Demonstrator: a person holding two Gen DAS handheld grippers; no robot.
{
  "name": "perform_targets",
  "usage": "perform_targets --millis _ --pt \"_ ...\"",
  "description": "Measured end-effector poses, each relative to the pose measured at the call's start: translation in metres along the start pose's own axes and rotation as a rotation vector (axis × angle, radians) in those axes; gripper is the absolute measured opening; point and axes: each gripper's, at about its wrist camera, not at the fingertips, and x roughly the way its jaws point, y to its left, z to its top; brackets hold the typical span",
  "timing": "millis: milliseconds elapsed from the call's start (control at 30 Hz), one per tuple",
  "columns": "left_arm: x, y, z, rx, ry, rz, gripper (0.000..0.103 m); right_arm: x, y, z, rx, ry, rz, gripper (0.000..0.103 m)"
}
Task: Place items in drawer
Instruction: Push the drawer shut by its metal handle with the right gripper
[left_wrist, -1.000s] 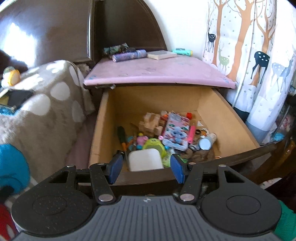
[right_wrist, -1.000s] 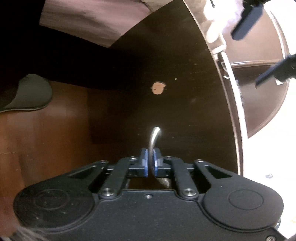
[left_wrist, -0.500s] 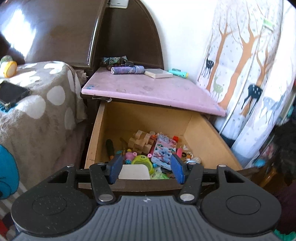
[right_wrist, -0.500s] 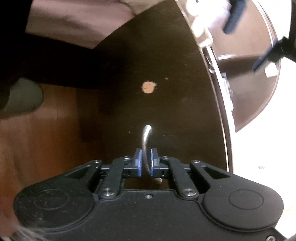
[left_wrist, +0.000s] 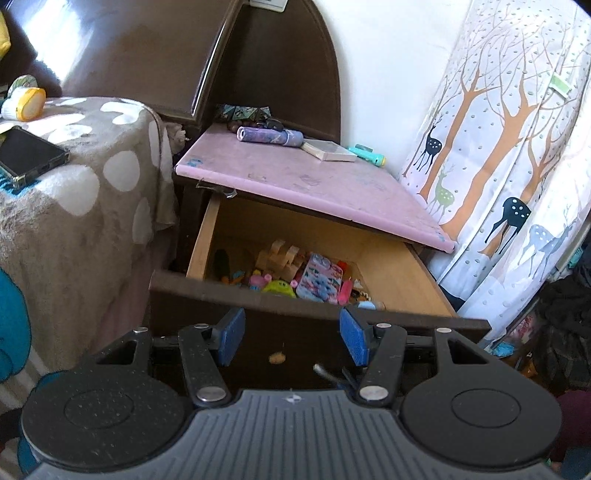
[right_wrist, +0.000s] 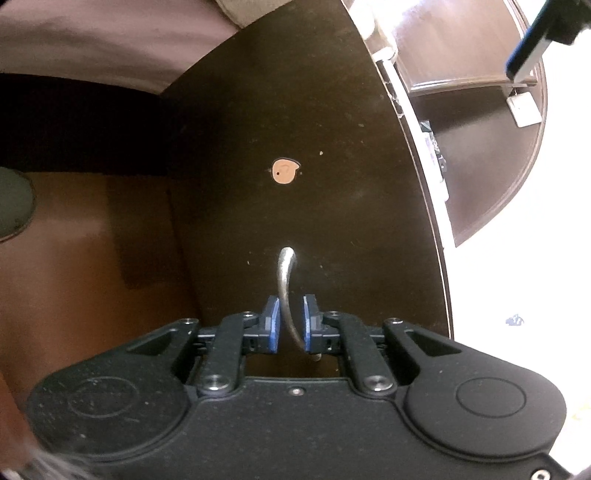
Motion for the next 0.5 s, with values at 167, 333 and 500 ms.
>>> perform_targets --millis 167,333,500 --pt "0.004 0.005 0.000 -0.020 0.014 0.009 0.056 0.017 -0.005 0.007 -0.002 0.007 -0.011 0.004" --pt "0.006 0.009 0.000 -0.039 0.023 0.017 0.056 0.039 -0.010 0.015 0.007 0.017 -0.029 0.004" --pt "0.006 0.013 0.000 -0.056 0.025 0.024 0.056 0.053 -0.015 0.018 0.005 0.037 -0.034 0.004"
